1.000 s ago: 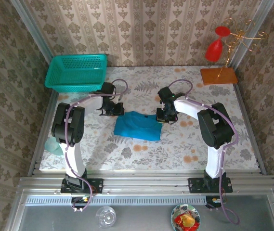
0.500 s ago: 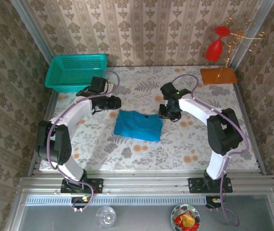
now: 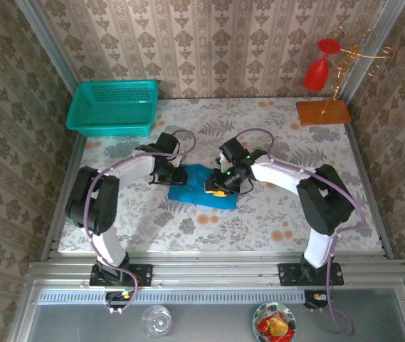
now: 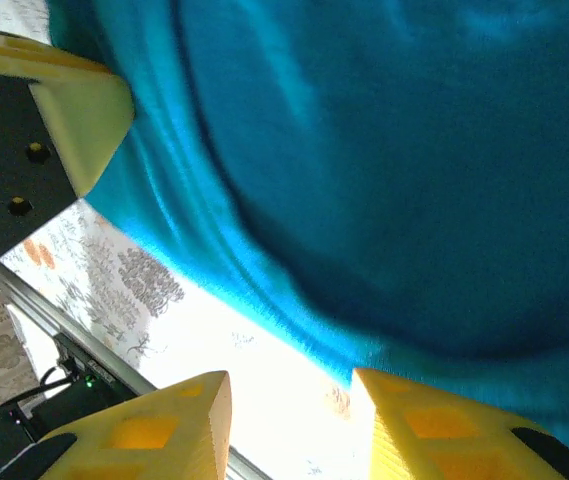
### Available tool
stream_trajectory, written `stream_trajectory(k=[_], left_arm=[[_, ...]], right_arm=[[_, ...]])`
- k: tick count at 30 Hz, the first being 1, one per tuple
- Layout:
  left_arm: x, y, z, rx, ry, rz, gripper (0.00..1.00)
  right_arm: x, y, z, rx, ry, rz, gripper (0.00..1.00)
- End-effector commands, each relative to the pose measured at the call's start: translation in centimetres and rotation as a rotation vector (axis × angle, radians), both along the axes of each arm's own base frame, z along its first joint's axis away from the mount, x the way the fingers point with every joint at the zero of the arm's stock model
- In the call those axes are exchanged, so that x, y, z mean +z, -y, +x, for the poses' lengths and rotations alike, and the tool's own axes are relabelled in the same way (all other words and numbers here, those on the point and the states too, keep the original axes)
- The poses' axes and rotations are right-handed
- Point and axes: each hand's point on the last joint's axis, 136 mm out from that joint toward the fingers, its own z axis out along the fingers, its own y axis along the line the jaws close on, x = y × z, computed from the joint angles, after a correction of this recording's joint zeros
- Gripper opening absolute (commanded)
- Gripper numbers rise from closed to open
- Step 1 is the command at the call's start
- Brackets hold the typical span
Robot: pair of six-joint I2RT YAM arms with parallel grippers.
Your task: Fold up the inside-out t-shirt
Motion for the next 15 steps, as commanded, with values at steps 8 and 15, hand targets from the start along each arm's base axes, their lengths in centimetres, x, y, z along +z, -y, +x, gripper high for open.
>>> stream_trajectory(k=[8,15], left_arm=[[-4.9,-2.5,-1.4,0.100,-0.133,-0.013,0.19],[1.5,-1.6,0.2,0.106,0.004,-0.123,0.27]], right_arm=[[-5.0,3.6,1.5,-0.105,-0.095,-0.083,0.36],[1.1,0.9,2.1,-0.055,-0.022,0.107,0.36]])
